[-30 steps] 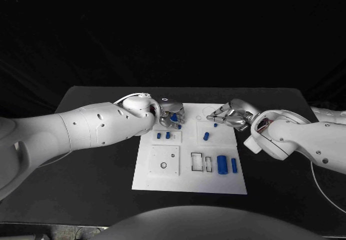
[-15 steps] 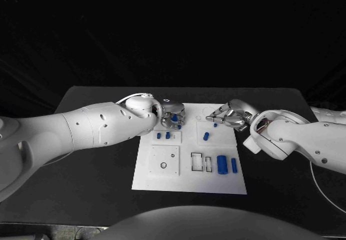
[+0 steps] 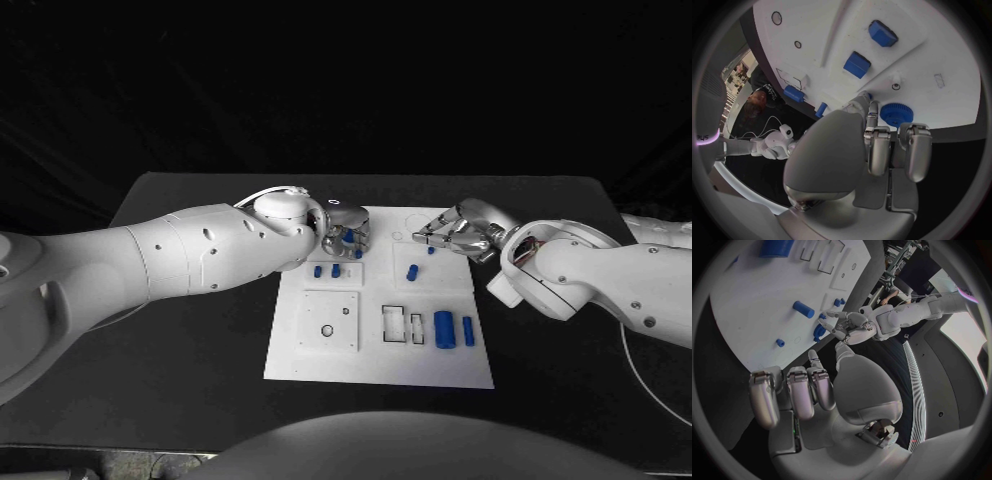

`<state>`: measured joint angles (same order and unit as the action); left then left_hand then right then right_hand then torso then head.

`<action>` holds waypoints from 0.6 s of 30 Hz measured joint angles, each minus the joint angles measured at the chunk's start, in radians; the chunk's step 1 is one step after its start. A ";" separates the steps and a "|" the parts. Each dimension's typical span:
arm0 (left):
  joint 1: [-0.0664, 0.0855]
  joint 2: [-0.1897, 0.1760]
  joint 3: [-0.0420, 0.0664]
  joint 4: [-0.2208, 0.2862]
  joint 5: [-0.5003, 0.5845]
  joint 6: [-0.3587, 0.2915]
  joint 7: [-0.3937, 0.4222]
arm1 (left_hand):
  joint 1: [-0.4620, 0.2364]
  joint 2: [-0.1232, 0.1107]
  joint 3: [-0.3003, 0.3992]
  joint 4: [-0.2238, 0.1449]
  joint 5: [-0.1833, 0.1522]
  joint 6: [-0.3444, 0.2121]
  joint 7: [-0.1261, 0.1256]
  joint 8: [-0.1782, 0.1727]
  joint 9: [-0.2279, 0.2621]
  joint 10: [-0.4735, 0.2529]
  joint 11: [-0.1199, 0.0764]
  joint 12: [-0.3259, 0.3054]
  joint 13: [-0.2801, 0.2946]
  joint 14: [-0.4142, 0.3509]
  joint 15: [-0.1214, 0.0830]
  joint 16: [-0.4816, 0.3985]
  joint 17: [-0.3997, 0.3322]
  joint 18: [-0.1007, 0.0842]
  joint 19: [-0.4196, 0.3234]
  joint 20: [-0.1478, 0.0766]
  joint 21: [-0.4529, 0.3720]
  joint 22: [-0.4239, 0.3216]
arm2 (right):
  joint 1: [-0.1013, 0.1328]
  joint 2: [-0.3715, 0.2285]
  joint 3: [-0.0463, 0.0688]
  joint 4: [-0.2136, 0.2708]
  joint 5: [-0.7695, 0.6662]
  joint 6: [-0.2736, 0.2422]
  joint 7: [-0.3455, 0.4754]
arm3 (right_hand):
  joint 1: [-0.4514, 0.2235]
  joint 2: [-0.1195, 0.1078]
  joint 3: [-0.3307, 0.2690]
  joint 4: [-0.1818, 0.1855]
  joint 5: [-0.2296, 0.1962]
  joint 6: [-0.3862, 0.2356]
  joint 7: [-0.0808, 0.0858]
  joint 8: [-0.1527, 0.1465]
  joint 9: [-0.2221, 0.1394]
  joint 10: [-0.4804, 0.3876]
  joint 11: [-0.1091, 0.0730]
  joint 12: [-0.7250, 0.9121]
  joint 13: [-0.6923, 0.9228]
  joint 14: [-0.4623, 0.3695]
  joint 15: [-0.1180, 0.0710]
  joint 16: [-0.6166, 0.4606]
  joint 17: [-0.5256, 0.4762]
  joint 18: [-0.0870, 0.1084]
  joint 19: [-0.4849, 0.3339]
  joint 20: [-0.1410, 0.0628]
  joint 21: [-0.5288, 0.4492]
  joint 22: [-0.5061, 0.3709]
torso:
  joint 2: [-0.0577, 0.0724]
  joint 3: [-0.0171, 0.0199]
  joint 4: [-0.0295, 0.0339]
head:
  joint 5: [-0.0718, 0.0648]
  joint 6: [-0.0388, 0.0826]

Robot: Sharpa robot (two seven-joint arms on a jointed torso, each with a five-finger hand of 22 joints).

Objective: Assemble the parts on the task board

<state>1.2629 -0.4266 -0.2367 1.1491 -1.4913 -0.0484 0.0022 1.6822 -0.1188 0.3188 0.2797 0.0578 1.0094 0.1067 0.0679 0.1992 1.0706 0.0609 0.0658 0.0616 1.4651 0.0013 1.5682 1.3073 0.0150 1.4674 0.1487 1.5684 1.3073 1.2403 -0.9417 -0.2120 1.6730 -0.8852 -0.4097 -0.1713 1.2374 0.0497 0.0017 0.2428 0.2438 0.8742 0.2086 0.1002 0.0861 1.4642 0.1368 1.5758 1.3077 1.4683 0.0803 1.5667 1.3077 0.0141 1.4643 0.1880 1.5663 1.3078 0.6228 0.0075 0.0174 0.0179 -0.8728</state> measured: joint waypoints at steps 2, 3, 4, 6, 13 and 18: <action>0.000 0.001 0.000 -0.002 0.000 0.005 -0.003 | 0.002 -0.002 0.005 -0.001 0.000 0.000 0.000 0.000 -0.001 0.000 0.000 0.000 0.000 0.000 0.000 0.000 0.000 0.000 0.000 0.000 0.000 0.000 | 0.000 0.000 0.000 0.000 0.000 0.001 -0.001 | 0.000 0.000 0.000 0.000 0.000 0.000 0.000 0.000 0.000 0.000 0.000 0.000 0.000 0.000 0.000 0.000 0.000 0.000 0.000 0.000 0.000 0.000 | 0.000 0.0001 0.0000 | 0.001 0.000; 0.000 0.002 0.000 -0.002 0.000 0.006 -0.005 | 0.006 0.002 0.005 -0.001 0.000 0.000 0.000 0.000 -0.001 0.000 0.000 0.000 0.000 0.000 0.000 0.000 0.000 0.000 0.000 0.000 0.000 0.000 | 0.000 0.000 0.000 0.000 0.000 0.001 -0.001 | 0.000 0.000 0.000 0.000 0.000 0.000 0.000 0.000 0.000 0.000 0.000 0.000 0.000 0.000 0.000 0.000 0.000 0.000 0.000 0.000 0.000 0.000 | 0.000 0.0002 0.0000 | 0.001 0.000; 0.000 0.003 0.000 -0.003 0.000 0.007 -0.006 | 0.006 0.002 0.008 -0.001 0.000 0.000 0.000 0.000 -0.003 0.000 0.000 0.000 0.000 0.000 0.000 0.000 0.000 0.000 0.000 0.000 0.000 0.000 | 0.000 0.000 0.000 0.000 0.000 0.001 -0.001 | 0.000 0.000 0.000 0.000 0.000 0.000 0.000 0.000 0.000 0.000 0.000 0.000 0.000 0.000 0.000 0.000 0.000 0.000 0.000 0.000 0.000 0.000 | 0.000 0.0002 0.0000 | 0.001 0.000; -0.001 0.005 0.001 -0.006 0.000 0.009 -0.008 | 0.006 0.002 0.010 -0.001 0.000 0.000 0.000 0.000 -0.003 0.000 0.000 0.000 0.000 0.000 0.000 0.000 0.000 0.000 0.000 0.000 0.000 0.000 | 0.000 0.000 0.000 0.000 0.000 0.003 -0.002 | 0.000 0.000 0.000 0.000 0.000 0.000 0.000 0.000 0.000 0.000 0.000 0.000 0.000 0.000 0.000 0.000 0.000 0.000 0.000 0.000 0.000 0.000 | 0.000 0.0001 0.0000 | 0.001 0.000; -0.003 0.014 0.003 -0.013 -0.001 0.010 -0.010 | 0.010 0.006 0.013 0.001 0.000 0.000 0.000 0.000 -0.004 0.000 0.000 0.000 0.001 0.000 0.000 0.000 0.001 0.000 0.000 0.000 0.000 0.000 | 0.000 -0.001 0.000 0.000 0.001 0.005 -0.005 | 0.000 0.000 0.000 0.000 0.000 0.000 0.000 0.000 0.000 0.000 0.000 0.000 0.000 0.000 0.000 0.000 0.000 0.000 0.000 0.000 0.000 0.000 | 0.000 -0.0001 0.0000 | -0.001 0.000; -0.003 0.017 0.003 -0.015 -0.001 0.010 -0.010 | 0.010 0.006 0.015 0.004 0.000 0.004 0.004 0.000 -0.005 0.002 0.001 0.000 0.001 0.000 0.000 0.000 0.001 0.000 0.000 0.000 0.000 0.000 | 0.000 0.000 0.000 0.000 0.001 0.007 -0.006 | 0.000 0.000 0.000 0.000 0.000 0.000 0.000 0.000 0.000 0.000 0.000 0.000 0.000 0.000 0.000 0.000 0.000 0.000 0.000 0.000 0.000 0.000 | 0.000 -0.0004 0.0003 | -0.002 0.000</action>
<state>1.2594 -0.4097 -0.2337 1.1340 -1.4922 -0.0385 -0.0075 1.6920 -0.1133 0.3342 0.2839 0.0578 1.0131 0.1105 0.0679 0.1937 1.0723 0.0624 0.0661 0.0623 1.4650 0.0014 1.5682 1.3080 0.0150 1.4674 0.1487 1.5684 1.3074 1.2403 -0.9421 -0.2120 1.6729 -0.8844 -0.4024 -0.1774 1.2374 0.0497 0.0017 0.2429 0.2439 0.8742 0.2087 0.1002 0.0861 1.4642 0.1368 1.5758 1.3077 1.4683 0.0803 1.5667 1.3076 0.0141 1.4643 0.1880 1.5663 1.3075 0.6230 0.0071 0.0177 0.0159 -0.8728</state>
